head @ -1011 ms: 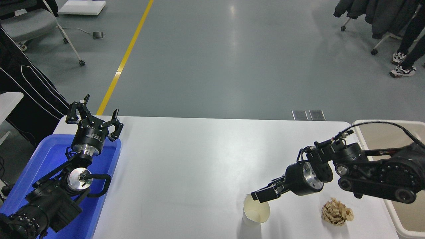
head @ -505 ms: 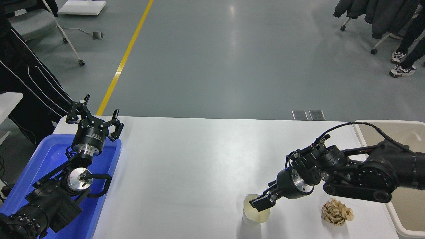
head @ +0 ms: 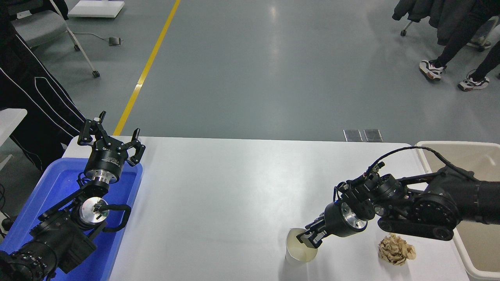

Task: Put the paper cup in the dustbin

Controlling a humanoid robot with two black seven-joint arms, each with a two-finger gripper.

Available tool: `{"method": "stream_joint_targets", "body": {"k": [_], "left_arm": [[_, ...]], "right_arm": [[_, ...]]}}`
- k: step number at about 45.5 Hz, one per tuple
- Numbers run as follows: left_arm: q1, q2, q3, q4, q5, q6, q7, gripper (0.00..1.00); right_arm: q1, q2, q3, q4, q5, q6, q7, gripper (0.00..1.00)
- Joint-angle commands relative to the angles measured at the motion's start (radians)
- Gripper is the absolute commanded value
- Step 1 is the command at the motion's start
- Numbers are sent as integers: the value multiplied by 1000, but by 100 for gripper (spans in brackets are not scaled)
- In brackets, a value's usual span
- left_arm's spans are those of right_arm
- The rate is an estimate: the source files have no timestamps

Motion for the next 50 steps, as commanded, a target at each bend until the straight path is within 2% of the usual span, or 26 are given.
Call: {"method": "stream_joint_targets", "body": {"k": [1,18,38,50], "left_arm": [[0,0,0,0,0,0,0,100],[0,0,0,0,0,0,0,100],[0,0,0,0,0,0,0,100],[0,0,0,0,0,0,0,100]], "right_arm": [[5,0,-14,-5,-2,-2,28,0],[23,-4,-13,0,19,-1,38,0],[362,-110,-88,113,197,53,35,0],[519,-187,-83,147,202,53,35,0]]}}
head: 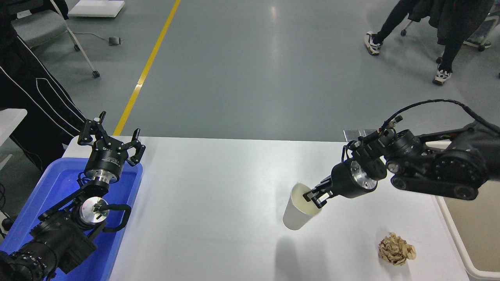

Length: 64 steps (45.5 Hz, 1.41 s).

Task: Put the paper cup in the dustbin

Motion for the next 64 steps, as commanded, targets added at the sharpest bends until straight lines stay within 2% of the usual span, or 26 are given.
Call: {"method": "stream_joint_targets", "body": {"k": [1,18,32,41,56,64], "left_arm": [[0,0,0,0,0,0,0,100],[0,0,0,0,0,0,0,100],[0,0,0,0,0,0,0,100],[0,0,0,0,0,0,0,100],[0,0,0,0,0,0,0,100],[0,0,0,0,0,0,0,100]], "right_arm": [[164,-78,-4,46,26,12,1,0],[301,-124,-12,83,21,75,1,0],[292,-150,-74,66,11,75,-5,0],[267,-280,-148,38,8,72,-6,0],[131,-522,-143,-54,-89,64,-5,0],[57,-584,-130,-141,-104,55,-5,0]]}}
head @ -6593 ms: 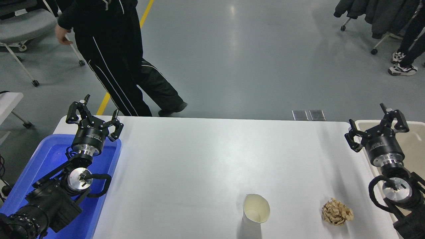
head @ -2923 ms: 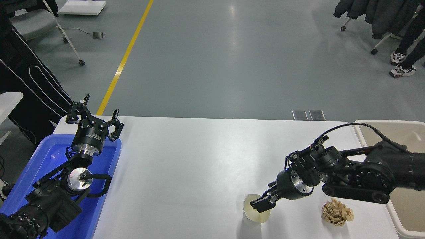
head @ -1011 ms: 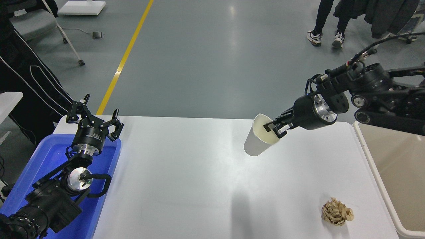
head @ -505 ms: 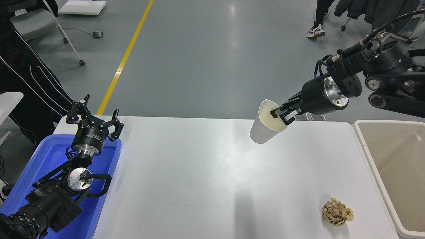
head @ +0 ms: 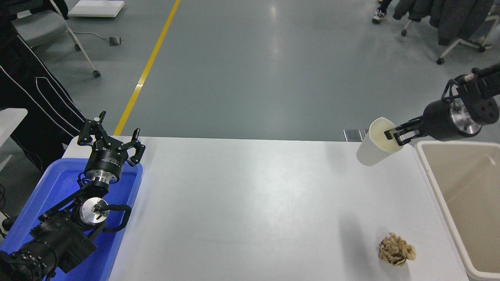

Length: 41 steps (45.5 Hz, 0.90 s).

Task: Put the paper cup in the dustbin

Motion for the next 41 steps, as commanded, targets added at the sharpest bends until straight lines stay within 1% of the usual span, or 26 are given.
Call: {"method": "stream_joint_targets", "body": {"k": [1,8,18,27,36,41], "left_arm": [[0,0,0,0,0,0,0,100],[0,0,0,0,0,0,0,100],[0,0,0,0,0,0,0,100],[0,0,0,0,0,0,0,100],[0,0,0,0,0,0,0,100],[0,0,0,0,0,0,0,100]], "right_arm": [[-96,-114,8,-100,-35,-16,1,0],[-162,-130,5,-162,-35,-52,1,0],[-323,-108,9,-297,-22,-172,1,0],[-463,-39,43,-438,-10,-229,-1,0],[-641,36,137,-612,68,-235,1,0],[-717,113,143,-728,90,-243,1,0]]}}
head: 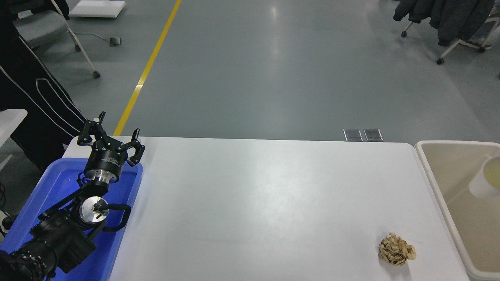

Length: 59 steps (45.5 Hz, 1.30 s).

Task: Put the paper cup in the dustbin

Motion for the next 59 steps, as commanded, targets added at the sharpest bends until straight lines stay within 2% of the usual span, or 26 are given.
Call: {"method": "stream_joint_targets", "body": {"k": [1,11,21,28,46,49,51,59], "left_arm": [[0,0,0,0,0,0,0,100],[0,0,0,0,0,0,0,100],[0,0,0,0,0,0,0,100],[0,0,0,0,0,0,0,100],[0,0,0,0,0,0,0,100],[0,0,0,0,0,0,0,100],[0,0,0,0,0,0,0,100],[0,0,0,0,0,0,0,100]], "right_arm": [[-202,130,55,-247,59,-34,2,0],[-346,315,55,-599,94,-57,21,0],[-415,442,38,-808,146,-63,25,0],[-428,486,35,-857,148,-86,19,0],[-460,494,-17,-901,149,-117,-13,1],[-461,494,-10,-900,149,-120,-15,26],[-461,494,-8,-900,155,-123,-15,37],[-475,496,-24,-900,214,-140,-13,56]]}}
